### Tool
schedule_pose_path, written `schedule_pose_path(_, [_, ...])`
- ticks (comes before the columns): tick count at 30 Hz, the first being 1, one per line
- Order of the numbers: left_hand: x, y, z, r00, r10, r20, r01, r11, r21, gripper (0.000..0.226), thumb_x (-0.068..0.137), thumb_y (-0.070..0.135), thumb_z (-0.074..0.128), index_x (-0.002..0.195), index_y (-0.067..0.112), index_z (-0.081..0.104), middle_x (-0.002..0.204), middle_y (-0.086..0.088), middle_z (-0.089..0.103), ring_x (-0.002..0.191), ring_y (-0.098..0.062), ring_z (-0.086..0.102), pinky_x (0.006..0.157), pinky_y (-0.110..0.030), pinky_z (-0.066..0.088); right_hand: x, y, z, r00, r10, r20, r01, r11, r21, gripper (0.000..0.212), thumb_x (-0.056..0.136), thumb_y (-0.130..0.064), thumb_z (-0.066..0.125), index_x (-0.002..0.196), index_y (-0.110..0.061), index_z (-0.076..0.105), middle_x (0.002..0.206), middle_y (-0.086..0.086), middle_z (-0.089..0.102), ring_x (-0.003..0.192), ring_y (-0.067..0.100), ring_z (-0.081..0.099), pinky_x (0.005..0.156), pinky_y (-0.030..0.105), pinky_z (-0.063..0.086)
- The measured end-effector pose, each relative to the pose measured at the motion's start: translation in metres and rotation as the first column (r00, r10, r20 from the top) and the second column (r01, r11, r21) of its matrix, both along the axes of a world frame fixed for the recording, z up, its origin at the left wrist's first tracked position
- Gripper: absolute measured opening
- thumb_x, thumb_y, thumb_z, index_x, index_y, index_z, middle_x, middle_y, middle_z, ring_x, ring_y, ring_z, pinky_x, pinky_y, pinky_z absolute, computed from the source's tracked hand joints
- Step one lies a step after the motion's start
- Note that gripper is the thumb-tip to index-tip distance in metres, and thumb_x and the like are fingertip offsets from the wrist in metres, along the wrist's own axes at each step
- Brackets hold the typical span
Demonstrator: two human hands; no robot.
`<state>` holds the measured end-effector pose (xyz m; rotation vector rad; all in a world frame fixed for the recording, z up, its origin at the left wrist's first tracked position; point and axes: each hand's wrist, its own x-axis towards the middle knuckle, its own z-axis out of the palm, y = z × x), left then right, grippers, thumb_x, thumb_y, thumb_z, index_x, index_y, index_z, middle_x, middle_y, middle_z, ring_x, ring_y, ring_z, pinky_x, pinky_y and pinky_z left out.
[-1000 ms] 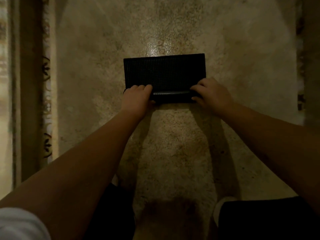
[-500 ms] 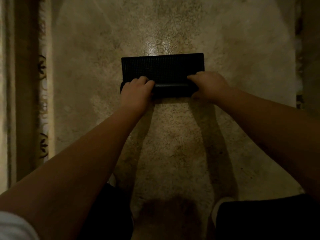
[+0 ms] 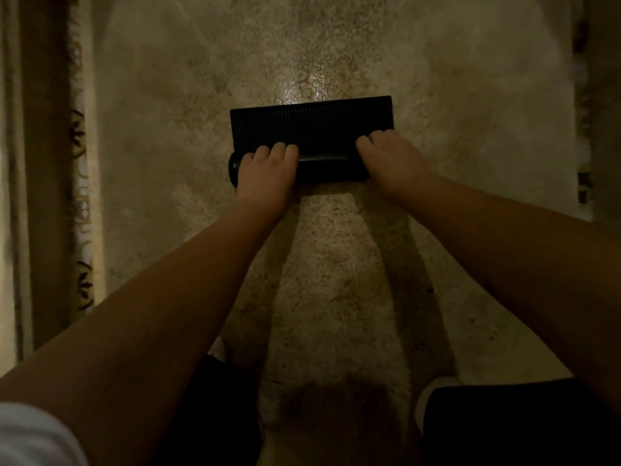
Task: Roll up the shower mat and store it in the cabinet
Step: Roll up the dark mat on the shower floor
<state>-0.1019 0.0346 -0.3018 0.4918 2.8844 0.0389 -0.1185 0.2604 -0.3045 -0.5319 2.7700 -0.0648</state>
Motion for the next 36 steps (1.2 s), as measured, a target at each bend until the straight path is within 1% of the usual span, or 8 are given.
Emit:
schedule_pose_path(7, [0.004, -0.017, 0.009, 0.99, -0.099, 0.1, 0.092, 0.993, 0.071, 0.041, 0.078, 0.029, 0.069, 0.107, 0.008, 0.048, 0.091, -0.016, 0.065, 0.076, -0.036, 0.058, 0.056, -0.034, 0.032, -0.011, 0.005, 0.007, 0.957, 0.062, 0.283, -0.086, 0.994, 0.074, 0.057, 0.066, -0.032, 0.082, 0.106, -0.013, 0.045, 0.102, 0.014, 0.061, 0.088, 0.032, 0.058, 0.063, 0.035, 0.042])
schedule_pose_path(12, [0.021, -0.012, -0.001, 0.995, -0.077, 0.066, 0.074, 0.996, 0.042, 0.046, 0.081, 0.026, 0.064, 0.119, 0.004, 0.05, 0.118, -0.023, 0.054, 0.106, -0.04, 0.05, 0.085, -0.049, 0.041, -0.028, 0.006, 0.01, 0.903, -0.003, 0.429, -0.027, 0.998, 0.064, 0.069, 0.064, -0.037, 0.086, 0.121, -0.016, 0.054, 0.119, 0.012, 0.059, 0.104, 0.032, 0.057, 0.075, 0.037, 0.048])
schedule_pose_path(15, [0.014, -0.004, 0.0, 0.998, -0.011, 0.063, 0.009, 1.0, 0.022, 0.038, 0.08, 0.022, 0.065, 0.11, 0.006, 0.05, 0.105, -0.021, 0.052, 0.091, -0.04, 0.053, 0.079, -0.048, 0.042, -0.031, 0.011, 0.008, 0.883, -0.036, 0.468, 0.043, 0.999, -0.003, 0.074, 0.071, -0.033, 0.083, 0.134, -0.013, 0.052, 0.135, 0.013, 0.053, 0.122, 0.032, 0.049, 0.091, 0.038, 0.043])
schedule_pose_path(19, [-0.003, -0.007, 0.003, 0.987, 0.008, 0.16, -0.019, 0.998, 0.067, 0.042, 0.079, 0.032, 0.071, 0.11, 0.008, 0.057, 0.105, -0.017, 0.055, 0.088, -0.039, 0.056, 0.082, -0.048, 0.044, -0.014, 0.028, 0.007, 0.948, -0.059, 0.314, 0.103, 0.987, -0.126, 0.079, 0.079, -0.038, 0.076, 0.145, -0.015, 0.039, 0.141, 0.018, 0.042, 0.13, 0.034, 0.036, 0.105, 0.043, 0.034])
schedule_pose_path(24, [-0.01, -0.012, -0.002, 0.968, 0.06, 0.244, -0.116, 0.968, 0.222, 0.05, 0.08, 0.028, 0.071, 0.123, 0.009, 0.053, 0.115, -0.017, 0.057, 0.104, -0.038, 0.054, 0.101, -0.051, 0.035, 0.02, 0.03, -0.003, 0.999, 0.031, -0.027, -0.033, 0.997, -0.071, 0.074, 0.078, -0.034, 0.075, 0.138, -0.001, 0.044, 0.122, 0.024, 0.054, 0.107, 0.041, 0.051, 0.084, 0.048, 0.047])
schedule_pose_path(29, [-0.009, -0.011, -0.005, 0.973, 0.113, 0.202, -0.168, 0.946, 0.279, 0.037, 0.08, 0.03, 0.072, 0.105, 0.009, 0.054, 0.109, -0.015, 0.062, 0.106, -0.035, 0.053, 0.102, -0.053, 0.033, 0.008, 0.025, -0.007, 0.999, -0.051, 0.018, 0.052, 0.993, -0.109, 0.068, 0.073, -0.022, 0.078, 0.133, -0.005, 0.05, 0.118, 0.02, 0.062, 0.102, 0.04, 0.059, 0.079, 0.044, 0.049])
schedule_pose_path(33, [-0.005, -0.018, -0.008, 0.993, 0.105, 0.061, -0.113, 0.983, 0.146, 0.059, 0.08, 0.042, 0.069, 0.128, 0.014, 0.05, 0.134, -0.019, 0.049, 0.129, -0.041, 0.035, 0.105, -0.055, 0.029, -0.019, 0.028, 0.001, 0.976, -0.127, 0.178, 0.146, 0.984, -0.099, 0.074, 0.068, -0.037, 0.083, 0.127, -0.017, 0.045, 0.111, 0.019, 0.065, 0.093, 0.039, 0.062, 0.07, 0.039, 0.049])
schedule_pose_path(36, [-0.005, -0.021, -0.007, 0.996, 0.088, 0.02, -0.09, 0.994, 0.066, 0.07, 0.077, 0.045, 0.07, 0.137, 0.018, 0.043, 0.132, -0.018, 0.048, 0.119, -0.039, 0.042, 0.097, -0.05, 0.036, -0.027, 0.028, 0.002, 0.959, -0.125, 0.256, 0.165, 0.976, -0.142, 0.066, 0.067, -0.035, 0.085, 0.121, -0.015, 0.052, 0.112, 0.019, 0.065, 0.098, 0.038, 0.061, 0.072, 0.036, 0.045])
